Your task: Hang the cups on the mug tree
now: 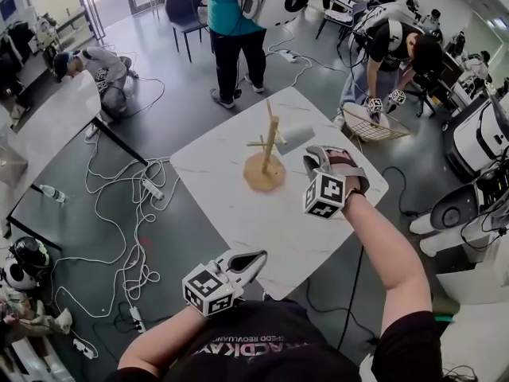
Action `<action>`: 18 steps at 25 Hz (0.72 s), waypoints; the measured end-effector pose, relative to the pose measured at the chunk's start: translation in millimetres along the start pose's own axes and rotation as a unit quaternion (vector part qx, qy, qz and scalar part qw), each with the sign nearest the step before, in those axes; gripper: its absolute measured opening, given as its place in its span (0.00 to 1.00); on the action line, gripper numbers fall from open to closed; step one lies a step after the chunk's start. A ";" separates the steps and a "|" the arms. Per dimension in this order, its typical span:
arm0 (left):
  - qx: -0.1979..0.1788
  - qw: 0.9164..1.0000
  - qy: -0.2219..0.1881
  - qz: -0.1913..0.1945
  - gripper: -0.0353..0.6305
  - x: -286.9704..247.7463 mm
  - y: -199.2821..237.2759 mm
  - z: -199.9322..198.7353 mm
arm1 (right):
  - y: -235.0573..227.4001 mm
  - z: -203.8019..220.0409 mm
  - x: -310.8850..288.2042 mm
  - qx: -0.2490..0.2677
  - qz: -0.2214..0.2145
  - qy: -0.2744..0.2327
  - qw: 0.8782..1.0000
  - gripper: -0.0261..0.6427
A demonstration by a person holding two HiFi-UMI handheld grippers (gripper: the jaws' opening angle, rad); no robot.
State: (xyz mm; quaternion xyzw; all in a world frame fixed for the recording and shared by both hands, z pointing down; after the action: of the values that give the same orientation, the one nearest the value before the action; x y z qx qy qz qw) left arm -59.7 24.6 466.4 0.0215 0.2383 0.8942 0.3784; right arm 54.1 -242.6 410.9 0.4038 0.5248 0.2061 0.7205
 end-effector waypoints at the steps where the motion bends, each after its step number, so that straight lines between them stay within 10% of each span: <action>1: -0.001 1.000 0.002 0.002 0.04 -0.6 -0.1 0.1 | -1.6 0.8 7.4 -0.040 0.000 -0.021 0.999 0.08; 5: -0.004 1.000 0.006 0.010 0.04 -1.9 -0.7 -0.7 | -3.7 2.7 35.8 -0.225 -0.037 -0.101 0.968 0.06; 9: -0.010 1.000 0.011 0.020 0.04 -1.8 -2.6 -3.9 | 0.2 13.1 64.4 -0.464 -0.115 -0.195 0.856 0.06; 12: -0.010 1.000 0.013 0.026 0.04 -1.7 -0.7 -3.5 | 13.1 17.1 85.3 -0.551 -0.136 -0.246 0.785 0.06; 15: -0.011 0.999 0.013 0.029 0.04 0.0 2.0 -3.7 | 34.2 13.8 103.4 -0.589 -0.146 -0.268 0.748 0.06; 18: -0.010 0.999 0.015 0.034 0.04 2.5 4.1 -4.8 | 56.1 7.7 117.5 -0.601 -0.152 -0.270 0.737 0.06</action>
State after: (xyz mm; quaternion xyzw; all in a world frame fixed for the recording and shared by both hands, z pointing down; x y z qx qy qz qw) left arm -65.2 21.9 463.6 0.0128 0.2337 0.9093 0.3440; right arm 111.2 -127.7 387.3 -0.1591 0.1295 0.2485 0.9467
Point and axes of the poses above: the fingertips, and each gripper's own axes: x backward along the fingers, y to its left, z out of its underside, the point moved 9 cm from there along x, backward along the fingers, and after that the axes turned 2 degrees about y, right-handed, at the moved point
